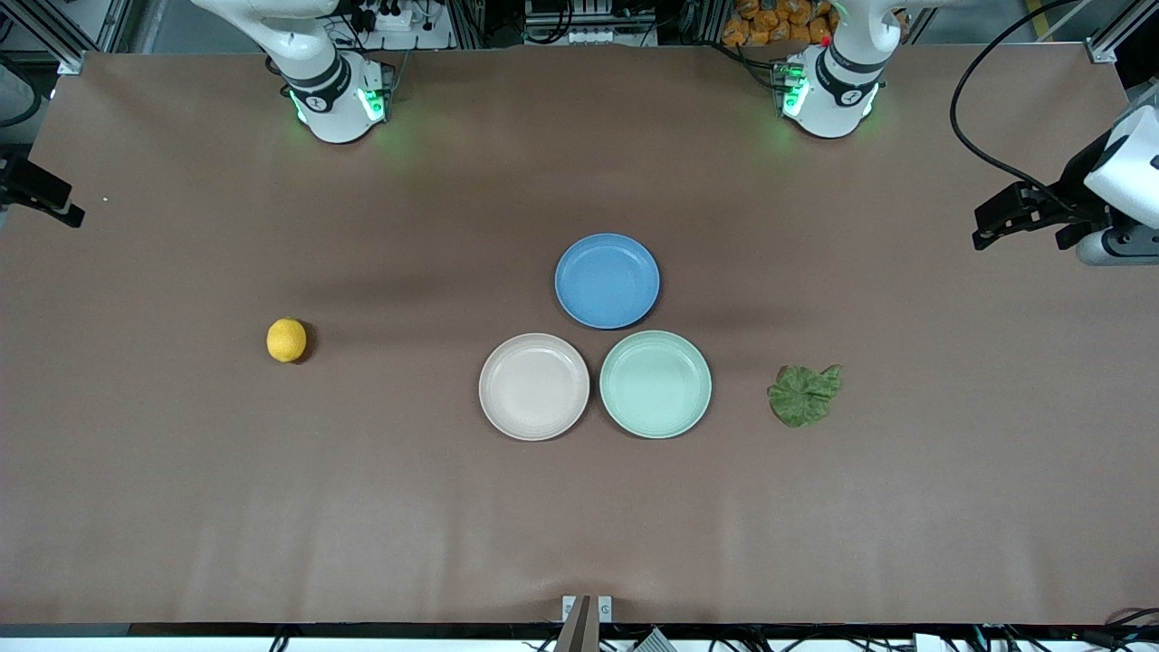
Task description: Place lemon and lettuce in plates
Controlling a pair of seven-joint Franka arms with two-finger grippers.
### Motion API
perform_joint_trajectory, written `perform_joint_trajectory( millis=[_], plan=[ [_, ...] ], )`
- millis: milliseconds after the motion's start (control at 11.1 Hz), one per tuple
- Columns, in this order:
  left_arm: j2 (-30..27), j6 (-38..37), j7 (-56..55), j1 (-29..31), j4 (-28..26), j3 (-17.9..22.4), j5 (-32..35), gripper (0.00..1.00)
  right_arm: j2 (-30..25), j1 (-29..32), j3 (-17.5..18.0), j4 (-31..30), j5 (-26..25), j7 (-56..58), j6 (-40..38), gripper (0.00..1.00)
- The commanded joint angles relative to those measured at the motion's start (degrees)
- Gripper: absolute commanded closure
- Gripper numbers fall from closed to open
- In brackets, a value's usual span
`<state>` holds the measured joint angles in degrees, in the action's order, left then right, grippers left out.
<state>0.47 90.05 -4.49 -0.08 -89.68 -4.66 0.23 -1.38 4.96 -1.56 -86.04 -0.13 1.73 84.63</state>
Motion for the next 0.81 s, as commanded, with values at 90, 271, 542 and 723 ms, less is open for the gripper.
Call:
perform_joint_trajectory(
  millis=[90,271,542,723],
  plan=[
    [0.4,0.0,-1.6,-0.2,0.7,-0.3,-1.4,0.0,-1.3,0.7,0.5,-0.4,-0.5,0.6,0.3,0.0],
    [0.3,0.0,-1.6,-0.1,0.6,-0.3,-1.4,0.0,-1.1,0.7,0.4,-0.4,-0.5,0.6,0.6,0.0],
    [0.2,0.0,-1.7,-0.3,0.6,-0.4,-1.4,0.0,-1.2,0.8,0.4,-0.5,-0.5,0.6,0.2,0.0],
    [0.2,0.0,-2.0,0.1,0.4,-1.9,-1.5,0.0,-1.1,0.8,0.3,-0.5,-0.6,0.6,0.1,0.0]
  ],
)
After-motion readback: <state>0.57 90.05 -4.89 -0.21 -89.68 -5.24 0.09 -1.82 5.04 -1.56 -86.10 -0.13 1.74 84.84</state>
